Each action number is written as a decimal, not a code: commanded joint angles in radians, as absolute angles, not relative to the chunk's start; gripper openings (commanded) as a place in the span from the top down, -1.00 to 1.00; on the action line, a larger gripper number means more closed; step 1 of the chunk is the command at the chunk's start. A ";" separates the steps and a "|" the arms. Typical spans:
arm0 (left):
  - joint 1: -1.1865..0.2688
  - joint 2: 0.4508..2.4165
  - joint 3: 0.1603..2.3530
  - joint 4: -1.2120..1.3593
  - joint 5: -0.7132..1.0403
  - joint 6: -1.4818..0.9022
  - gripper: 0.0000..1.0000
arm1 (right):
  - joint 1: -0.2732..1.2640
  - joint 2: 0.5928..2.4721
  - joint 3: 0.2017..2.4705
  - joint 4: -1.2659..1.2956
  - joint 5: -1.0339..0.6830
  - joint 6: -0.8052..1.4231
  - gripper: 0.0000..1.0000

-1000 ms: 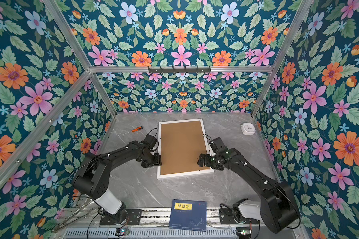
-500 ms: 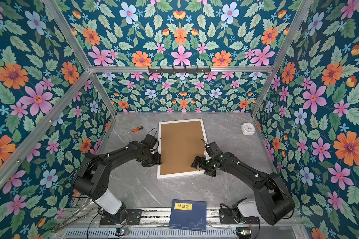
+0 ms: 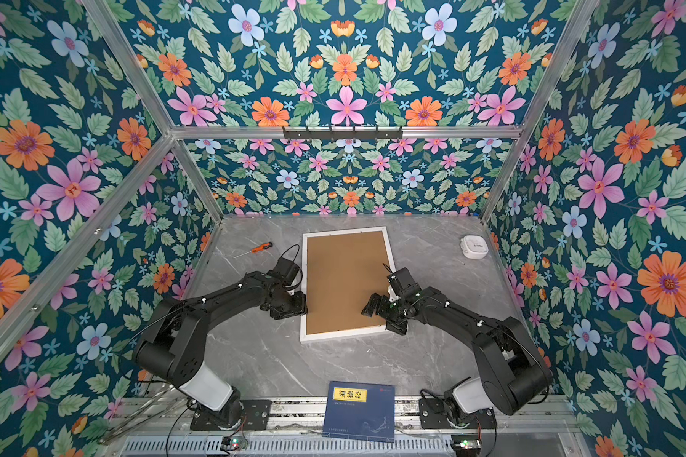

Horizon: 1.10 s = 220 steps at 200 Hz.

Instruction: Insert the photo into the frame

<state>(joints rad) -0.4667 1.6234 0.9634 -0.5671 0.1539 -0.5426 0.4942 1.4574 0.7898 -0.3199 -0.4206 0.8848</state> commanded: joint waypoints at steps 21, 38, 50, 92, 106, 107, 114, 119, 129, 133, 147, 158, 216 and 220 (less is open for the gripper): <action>-0.466 1.617 0.958 -0.588 0.137 -0.531 -0.23 | 0.495 1.530 0.793 -0.323 -0.346 0.922 -0.96; -0.466 1.621 0.957 -0.587 0.137 -0.527 -0.23 | 0.495 1.553 0.784 -0.318 -0.355 0.940 -0.96; -0.467 1.623 0.957 -0.588 0.135 -0.526 -0.23 | 0.495 1.561 0.784 -0.319 -0.364 0.947 -0.96; -0.466 1.618 0.972 -0.590 0.132 -0.526 -0.26 | 0.495 1.524 0.808 -0.333 -0.391 0.927 -0.96; -0.465 1.620 0.990 -0.601 0.127 -0.522 -0.27 | 0.495 1.507 0.830 -0.341 -0.415 0.898 -0.96; -0.465 1.620 0.990 -0.601 0.127 -0.521 -0.26 | 0.495 1.506 0.831 -0.341 -0.416 0.896 -0.96; -0.463 1.620 0.995 -0.603 0.124 -0.519 -0.26 | 0.494 1.499 0.842 -0.351 -0.426 0.884 -0.96; -0.462 1.621 0.998 -0.604 0.122 -0.517 -0.26 | 0.494 1.493 0.849 -0.353 -0.432 0.872 -0.96; -0.461 1.625 1.003 -0.611 0.117 -0.515 -0.25 | 0.493 1.481 0.862 -0.358 -0.445 0.846 -0.96; -0.460 1.626 1.005 -0.613 0.115 -0.513 -0.24 | 0.493 1.476 0.868 -0.368 -0.444 0.838 -0.96; -0.459 1.629 1.010 -0.621 0.103 -0.508 -0.22 | 0.487 1.457 0.879 -0.393 -0.440 0.816 -0.96; -0.458 1.629 1.013 -0.626 0.091 -0.506 -0.17 | 0.475 1.443 0.880 -0.404 -0.443 0.806 -0.96; -0.457 1.654 0.993 -0.595 0.111 -0.506 -0.08 | 0.348 1.381 0.836 -0.455 -0.471 0.722 -0.96; -0.457 1.655 0.991 -0.590 0.112 -0.506 -0.07 | 0.339 1.382 0.836 -0.459 -0.477 0.710 -0.96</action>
<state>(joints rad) -0.4583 1.6463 1.0019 -0.5968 0.1070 -0.5171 0.3836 1.3918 0.8452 -0.4129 -0.4496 0.7837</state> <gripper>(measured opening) 0.550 0.978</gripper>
